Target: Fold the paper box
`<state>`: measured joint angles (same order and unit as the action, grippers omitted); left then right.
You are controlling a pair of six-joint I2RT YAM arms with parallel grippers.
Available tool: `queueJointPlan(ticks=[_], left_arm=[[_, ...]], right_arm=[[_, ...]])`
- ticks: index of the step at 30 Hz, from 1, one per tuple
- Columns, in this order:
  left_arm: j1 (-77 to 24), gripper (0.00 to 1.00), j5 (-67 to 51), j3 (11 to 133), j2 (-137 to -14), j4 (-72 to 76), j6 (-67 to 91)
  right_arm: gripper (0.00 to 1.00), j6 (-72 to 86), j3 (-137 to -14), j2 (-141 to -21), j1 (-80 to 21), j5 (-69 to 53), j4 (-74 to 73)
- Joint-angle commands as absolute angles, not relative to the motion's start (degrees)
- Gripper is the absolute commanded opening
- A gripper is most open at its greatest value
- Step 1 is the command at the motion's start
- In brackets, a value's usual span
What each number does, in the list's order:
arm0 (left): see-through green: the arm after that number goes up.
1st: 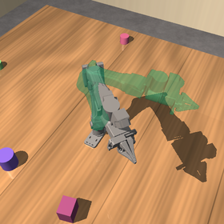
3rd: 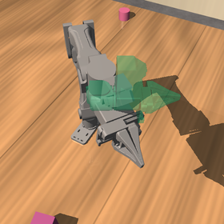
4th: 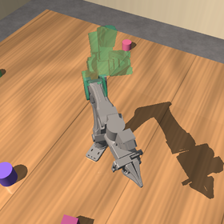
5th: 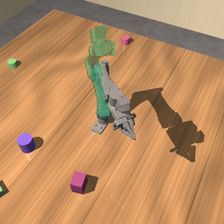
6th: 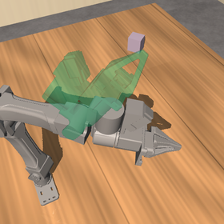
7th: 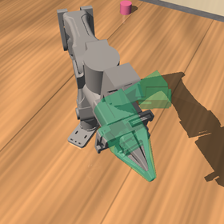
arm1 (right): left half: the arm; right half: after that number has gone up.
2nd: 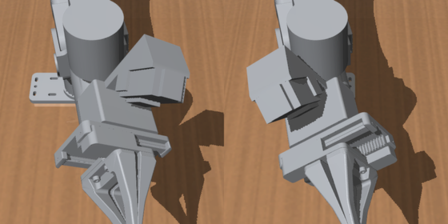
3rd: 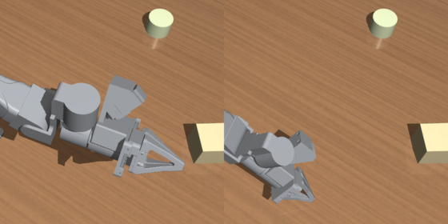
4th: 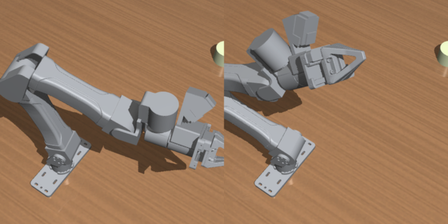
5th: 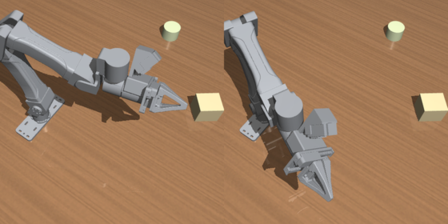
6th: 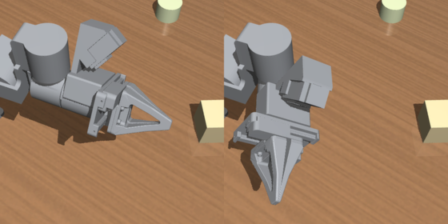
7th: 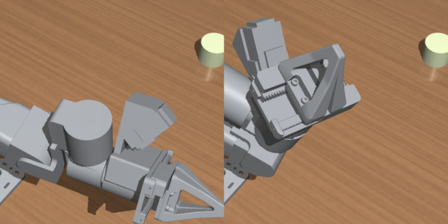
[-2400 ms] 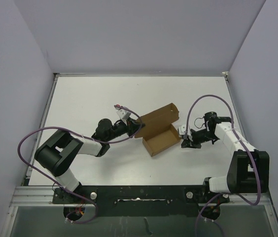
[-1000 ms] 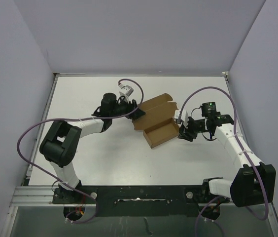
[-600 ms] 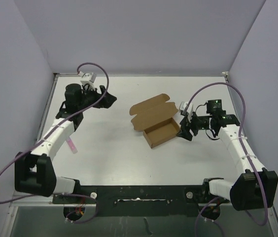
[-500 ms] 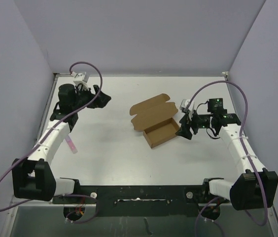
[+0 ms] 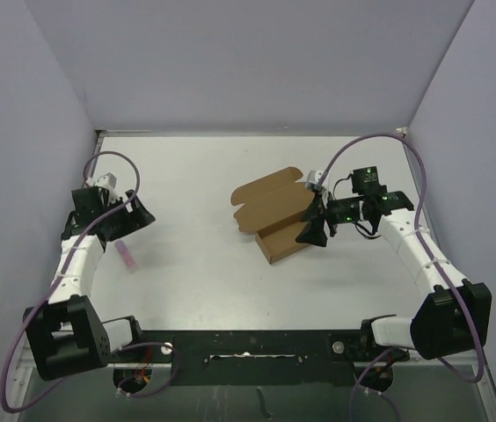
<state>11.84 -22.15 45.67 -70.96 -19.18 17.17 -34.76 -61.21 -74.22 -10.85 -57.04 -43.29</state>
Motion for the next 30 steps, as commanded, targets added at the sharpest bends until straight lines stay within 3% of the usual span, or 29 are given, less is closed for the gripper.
queueJointPlan(ticks=[1,5,12,19,23,26,30], left_arm=[[12.30,0.77,-10.81,45.20,-62.70,-27.97,15.82],[12.98,0.74,-2.09,42.62,-59.86,-30.22,17.59],[16.09,0.72,-0.46,42.02,-65.46,-31.62,19.86],[16.13,0.56,-0.51,41.33,-71.73,-30.15,21.20],[16.16,0.54,-0.88,41.77,-74.94,-30.08,21.65],[16.11,0.42,-0.58,42.52,-77.39,-30.13,22.10],[16.17,0.38,1.18,44.63,-82.26,-32.19,22.94]], right_arm=[[0.67,-31.93,-60.80,-72.28,-13.45,-57.99,-40.70],[0.67,-33.02,-61.83,-73.61,-17.30,-54.39,-41.64],[0.68,-33.61,-61.94,-73.21,-18.19,-50.88,-41.87],[0.68,-33.19,-61.37,-73.95,-15.36,-51.50,-41.42],[0.68,-32.92,-61.17,-74.18,-13.43,-52.05,-41.28],[0.68,-32.72,-60.88,-73.89,-12.12,-52.80,-41.17],[0.68,-32.35,-60.56,-73.48,-11.03,-53.35,-40.79]])
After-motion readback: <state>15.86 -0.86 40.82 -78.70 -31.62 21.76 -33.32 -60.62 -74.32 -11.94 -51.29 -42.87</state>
